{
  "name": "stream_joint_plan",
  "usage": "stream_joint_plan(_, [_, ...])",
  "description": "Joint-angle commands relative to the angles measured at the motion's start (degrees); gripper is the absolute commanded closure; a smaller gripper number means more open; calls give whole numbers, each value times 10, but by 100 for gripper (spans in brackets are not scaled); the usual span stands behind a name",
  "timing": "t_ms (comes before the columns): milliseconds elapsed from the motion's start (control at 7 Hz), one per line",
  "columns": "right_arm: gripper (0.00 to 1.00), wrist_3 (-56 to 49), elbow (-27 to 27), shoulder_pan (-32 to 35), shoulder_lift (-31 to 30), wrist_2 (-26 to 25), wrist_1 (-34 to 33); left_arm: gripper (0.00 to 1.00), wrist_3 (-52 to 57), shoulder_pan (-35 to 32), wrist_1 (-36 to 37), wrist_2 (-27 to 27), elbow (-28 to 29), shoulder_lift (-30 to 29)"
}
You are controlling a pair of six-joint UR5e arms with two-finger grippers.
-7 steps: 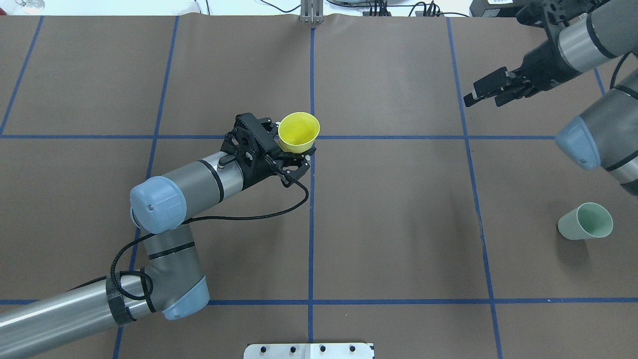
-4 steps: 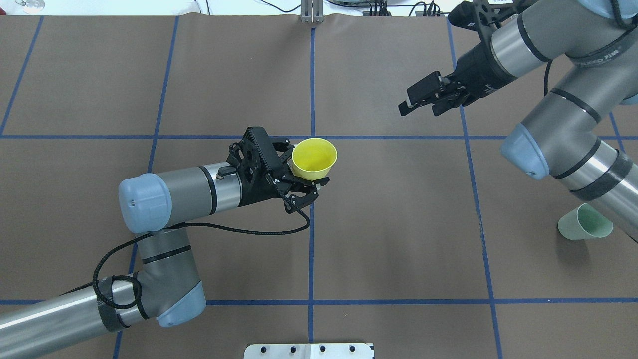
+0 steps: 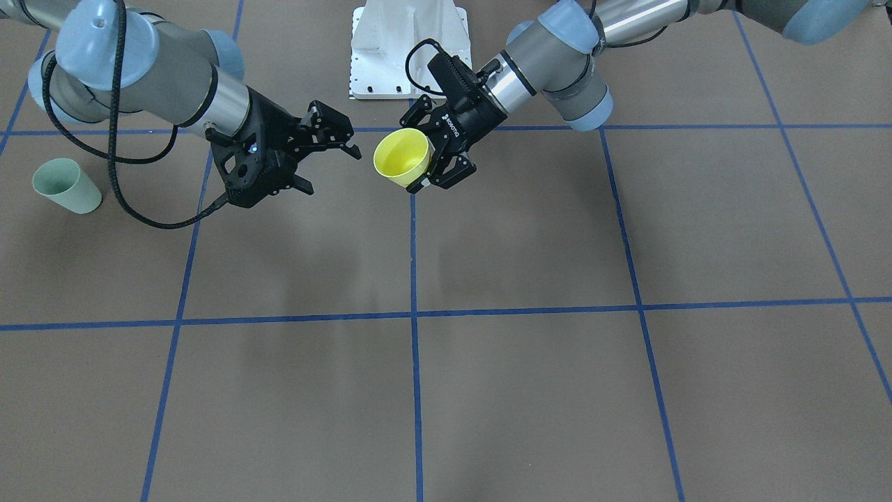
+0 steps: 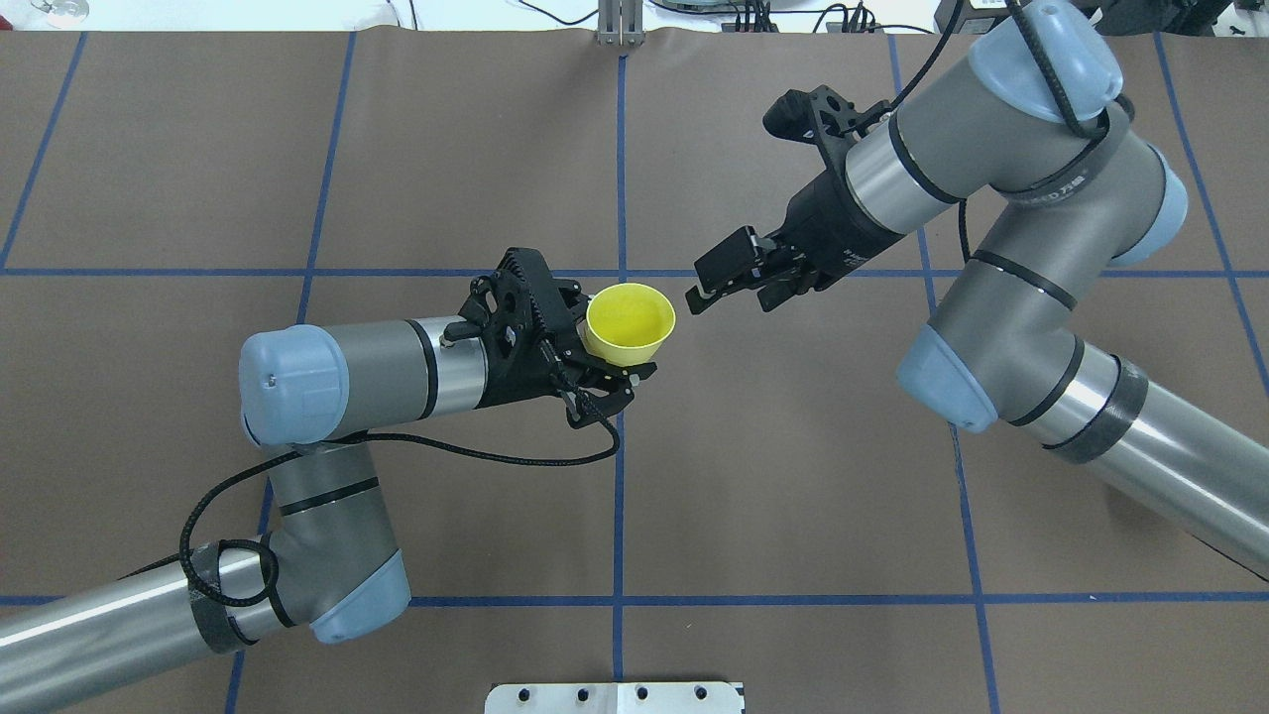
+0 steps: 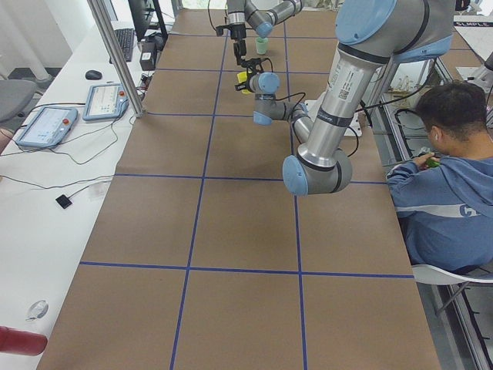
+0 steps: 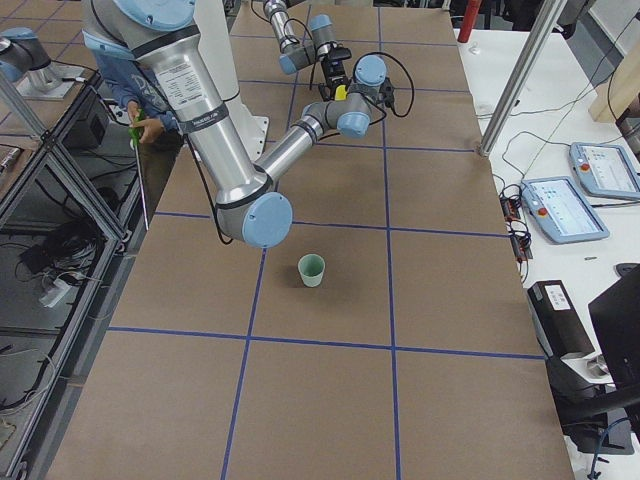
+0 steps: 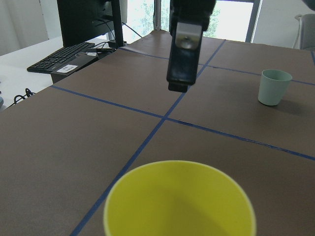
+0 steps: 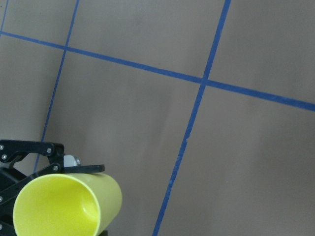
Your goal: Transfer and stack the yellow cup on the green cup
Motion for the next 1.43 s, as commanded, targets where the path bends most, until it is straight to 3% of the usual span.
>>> stream_joint_plan(0, [3,21,-1,-29,10,-16,-1,67,-1,1,1,2,1,1])
stream_joint_plan(1000, [12,25,-15,-26,25,-15,-13,67,-8,9,2,4,-1,-1])
stream_joint_plan(1143, [17,26,-17,-28,26,-16,-15,67,-8,9,2,4,-1,-2])
stream_joint_plan(1286, [29,26,-17,-28,26,-16,-15,67,-8,9,2,4,2,-7])
